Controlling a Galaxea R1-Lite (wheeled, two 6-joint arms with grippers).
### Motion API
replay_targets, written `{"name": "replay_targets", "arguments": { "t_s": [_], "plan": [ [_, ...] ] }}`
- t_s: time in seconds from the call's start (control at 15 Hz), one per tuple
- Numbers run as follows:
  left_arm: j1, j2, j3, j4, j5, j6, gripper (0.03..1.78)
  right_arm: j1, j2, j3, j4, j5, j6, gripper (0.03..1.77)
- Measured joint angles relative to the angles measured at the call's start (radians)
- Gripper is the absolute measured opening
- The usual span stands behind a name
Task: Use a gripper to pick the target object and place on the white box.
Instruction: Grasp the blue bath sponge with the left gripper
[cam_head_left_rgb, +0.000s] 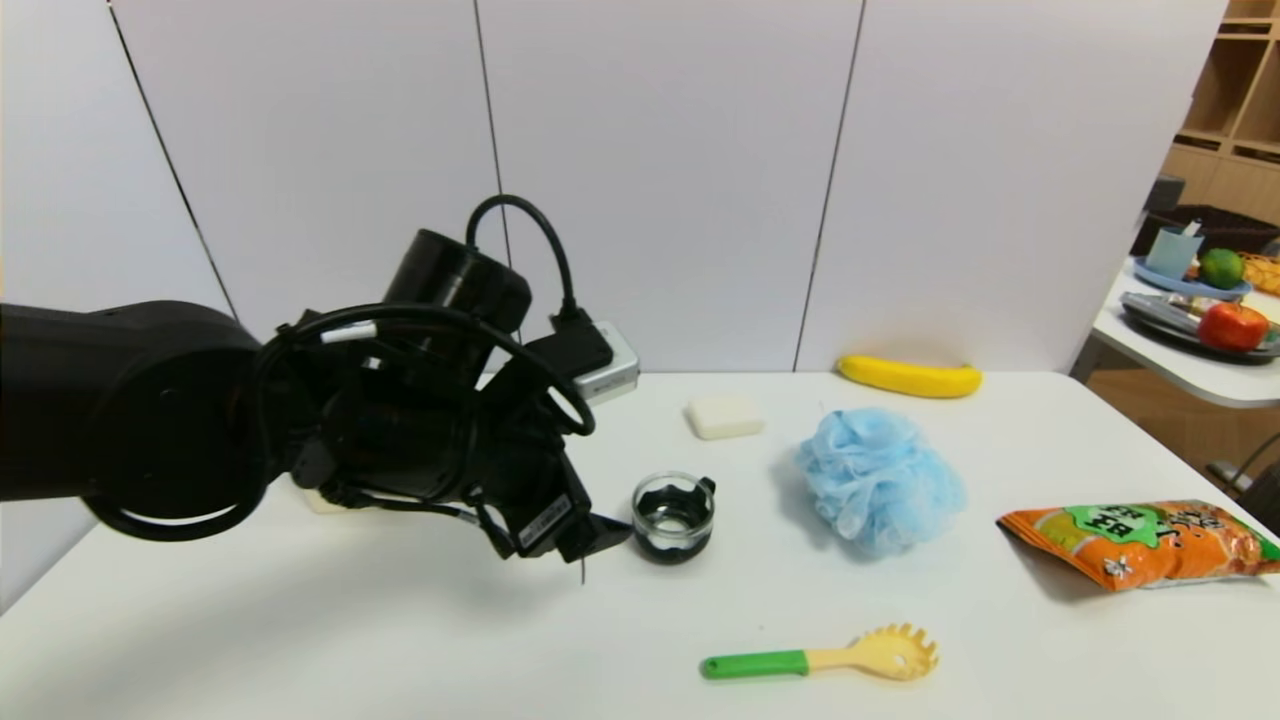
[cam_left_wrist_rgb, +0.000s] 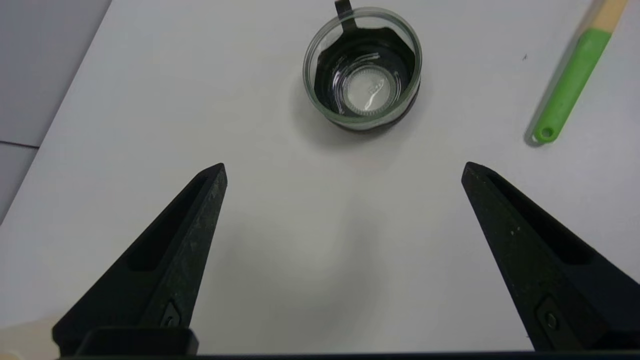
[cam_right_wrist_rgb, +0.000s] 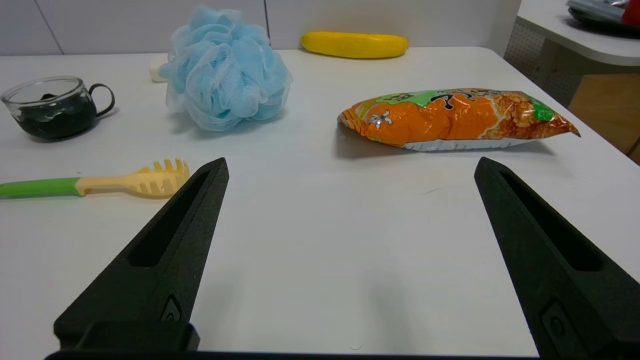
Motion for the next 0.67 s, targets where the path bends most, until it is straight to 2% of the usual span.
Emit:
{"name": "replay_targets", "arguments": {
  "t_s": [0.2, 0.47, 0.67],
  "plan": [
    [-0.038, 0.095, -0.127, 0.009, -0.019, 0.0, 1.69, 0.0, 0.0, 0.0, 0.0, 0.0, 0.0, 1.7],
    [-0.077, 0.229, -0.335, 0.097, -0.104, 0.001, 1.69, 0.0, 0.0, 0.0, 0.0, 0.0, 0.0, 1.7],
    [-0.101, 0.345, -0.484, 0.109, -0.166, 0.002, 1.69, 0.0, 0.0, 0.0, 0.0, 0.0, -0.001, 1.7]
  ]
}}
